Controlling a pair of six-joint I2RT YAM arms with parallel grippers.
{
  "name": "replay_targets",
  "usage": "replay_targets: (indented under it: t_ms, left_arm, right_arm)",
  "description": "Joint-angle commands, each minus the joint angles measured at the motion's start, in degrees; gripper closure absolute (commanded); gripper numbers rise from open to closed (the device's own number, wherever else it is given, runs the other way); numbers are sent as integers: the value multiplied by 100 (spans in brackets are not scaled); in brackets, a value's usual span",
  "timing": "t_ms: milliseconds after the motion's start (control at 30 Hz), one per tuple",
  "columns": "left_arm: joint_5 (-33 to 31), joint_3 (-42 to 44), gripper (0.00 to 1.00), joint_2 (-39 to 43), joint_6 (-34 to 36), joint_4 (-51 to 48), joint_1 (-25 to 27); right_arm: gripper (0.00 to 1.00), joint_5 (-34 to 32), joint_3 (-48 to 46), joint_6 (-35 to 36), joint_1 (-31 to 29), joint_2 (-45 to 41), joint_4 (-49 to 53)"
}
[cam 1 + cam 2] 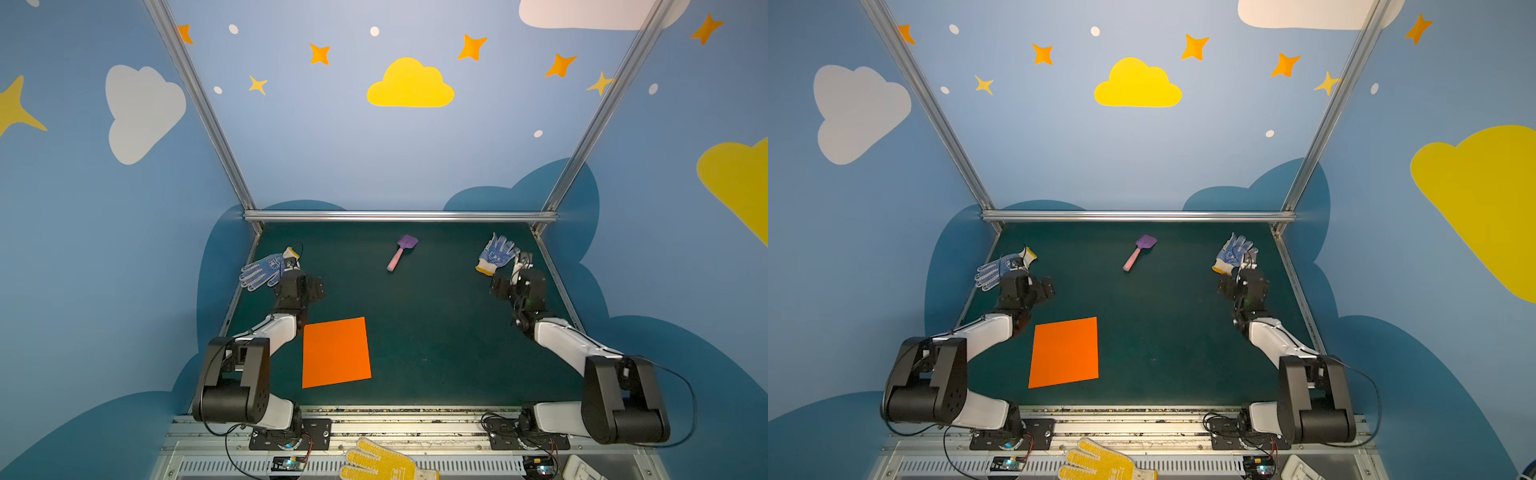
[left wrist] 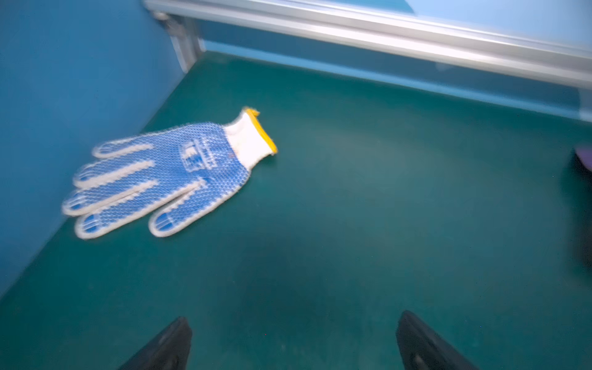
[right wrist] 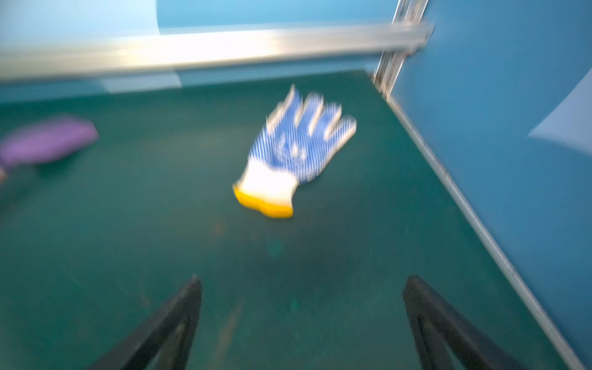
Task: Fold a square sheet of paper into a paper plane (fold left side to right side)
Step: 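Move the left gripper over the orange sheet while the right gripper reaches toward it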
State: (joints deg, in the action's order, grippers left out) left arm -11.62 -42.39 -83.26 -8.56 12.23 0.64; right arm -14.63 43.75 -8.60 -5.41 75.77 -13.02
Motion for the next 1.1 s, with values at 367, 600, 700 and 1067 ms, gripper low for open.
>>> replay_targets:
  t_ms: [367,600,700,1067]
  left_arm:
    - [932,-265,0,947,-3550,-4258,980]
    - [-283,746,0,2129,-4316,-4762,1397]
    - [-568,1331,0,2662,-4638,-4598,1388]
    - [-325,2267,0,3545,-4811,-3934,1296]
  right_arm:
    - [3,3516,602,-1857,-556,-58,2318]
    - [3,3585,451,-1777,-1613,129,2473]
    - [3,3515,453,-1776,-1919,236,2423]
    - [3,3456,966,-1699,-2219,535,2656]
